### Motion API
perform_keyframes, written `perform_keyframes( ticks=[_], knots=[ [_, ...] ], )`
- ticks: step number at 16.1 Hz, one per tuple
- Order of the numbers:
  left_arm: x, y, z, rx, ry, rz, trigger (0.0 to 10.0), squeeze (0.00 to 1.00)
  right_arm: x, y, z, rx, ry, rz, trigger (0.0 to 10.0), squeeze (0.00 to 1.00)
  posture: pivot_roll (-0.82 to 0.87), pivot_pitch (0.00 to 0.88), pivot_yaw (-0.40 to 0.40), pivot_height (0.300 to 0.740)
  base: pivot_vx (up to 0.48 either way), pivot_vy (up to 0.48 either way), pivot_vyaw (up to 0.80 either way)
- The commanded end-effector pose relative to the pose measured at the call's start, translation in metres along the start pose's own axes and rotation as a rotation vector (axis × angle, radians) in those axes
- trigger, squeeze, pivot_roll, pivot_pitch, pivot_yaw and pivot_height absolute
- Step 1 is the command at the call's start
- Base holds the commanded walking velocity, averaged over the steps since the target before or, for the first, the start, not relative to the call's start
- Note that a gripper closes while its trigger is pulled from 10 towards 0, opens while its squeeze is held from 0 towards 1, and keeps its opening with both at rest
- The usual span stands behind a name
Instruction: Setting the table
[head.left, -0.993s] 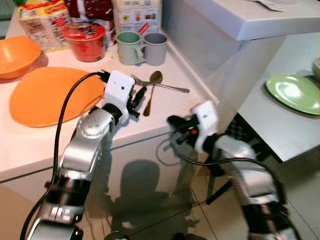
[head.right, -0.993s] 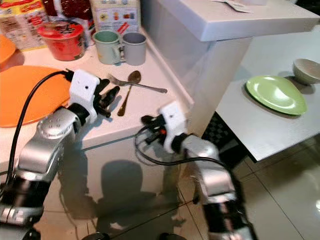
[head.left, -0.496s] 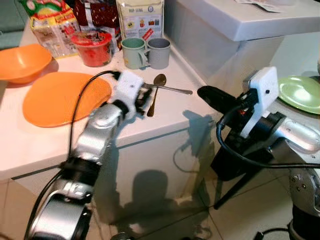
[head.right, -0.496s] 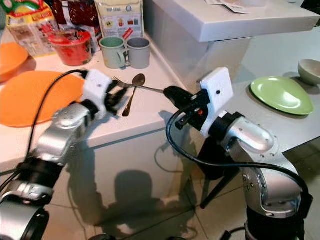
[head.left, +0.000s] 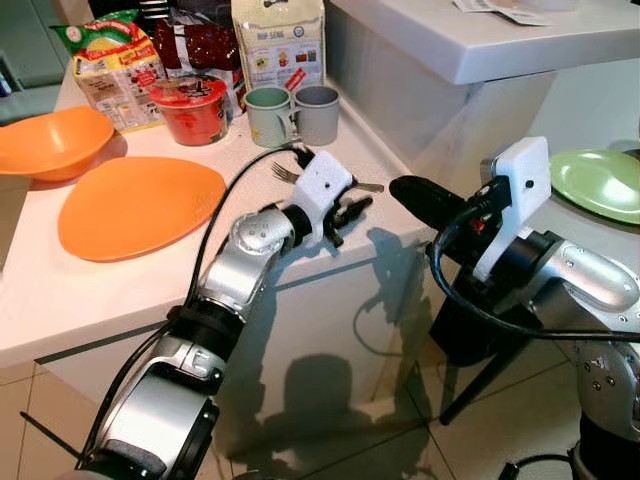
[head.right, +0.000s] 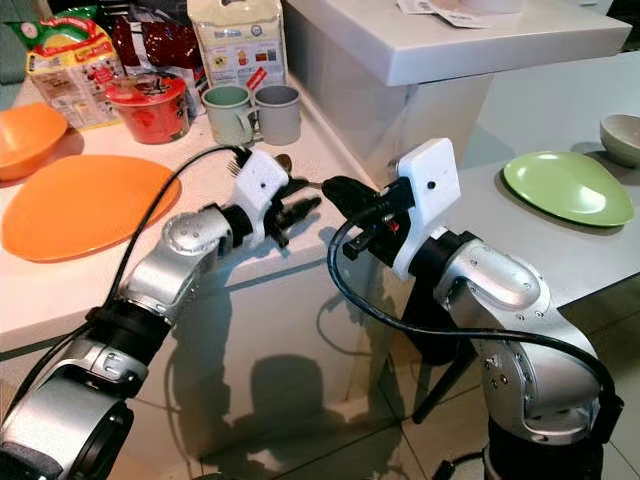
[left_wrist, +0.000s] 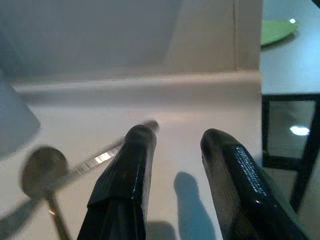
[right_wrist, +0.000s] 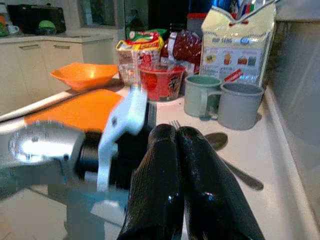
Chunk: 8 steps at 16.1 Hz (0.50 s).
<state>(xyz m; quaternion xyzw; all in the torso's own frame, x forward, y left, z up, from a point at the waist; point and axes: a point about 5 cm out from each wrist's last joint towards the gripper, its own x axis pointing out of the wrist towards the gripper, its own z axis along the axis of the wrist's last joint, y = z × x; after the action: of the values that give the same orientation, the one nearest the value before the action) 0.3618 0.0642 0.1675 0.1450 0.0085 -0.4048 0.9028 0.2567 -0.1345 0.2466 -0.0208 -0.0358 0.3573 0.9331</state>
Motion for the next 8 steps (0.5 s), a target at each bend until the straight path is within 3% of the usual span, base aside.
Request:
perform_keyframes(
  ticks=[1, 3, 5, 6, 7, 8],
  knots=[
    [0.000, 0.001, -0.011, -0.069, 0.050, -0.017, 10.0, 0.00, 0.001, -0.002, 0.001, 0.013, 0.005, -0.017, 10.0, 0.00, -0.09, 0.007, 0.036, 0.740, 0.000, 0.000, 0.00],
    [-0.004, 0.005, -0.024, -0.132, 0.090, 0.012, 10.0, 0.00, -0.004, -0.007, -0.005, 0.034, 0.022, -0.042, 10.0, 0.00, -0.10, 0.010, 0.032, 0.740, 0.000, 0.000, 0.00],
    [-0.008, 0.011, -0.032, -0.138, 0.113, 0.051, 10.0, 0.00, -0.019, -0.019, -0.037, 0.015, 0.121, -0.141, 10.0, 0.00, -0.10, 0.012, 0.028, 0.740, 0.000, 0.000, 0.00],
    [-0.010, 0.015, -0.034, -0.130, 0.120, 0.071, 10.0, 0.00, -0.041, -0.023, -0.089, 0.010, 0.302, -0.203, 10.0, 0.00, -0.10, 0.010, 0.027, 0.740, 0.000, 0.000, 0.00],
    [-0.010, 0.016, -0.034, -0.129, 0.120, 0.076, 10.0, 0.00, -0.050, -0.021, -0.109, 0.016, 0.367, -0.216, 10.0, 0.00, -0.09, 0.008, 0.024, 0.740, 0.000, 0.000, 0.00],
    [-0.010, 0.019, -0.034, -0.121, 0.125, 0.085, 10.0, 0.00, -0.079, -0.010, -0.150, 0.079, 0.510, -0.243, 10.0, 0.00, -0.09, 0.007, 0.023, 0.740, 0.000, 0.000, 0.00]
  ],
)
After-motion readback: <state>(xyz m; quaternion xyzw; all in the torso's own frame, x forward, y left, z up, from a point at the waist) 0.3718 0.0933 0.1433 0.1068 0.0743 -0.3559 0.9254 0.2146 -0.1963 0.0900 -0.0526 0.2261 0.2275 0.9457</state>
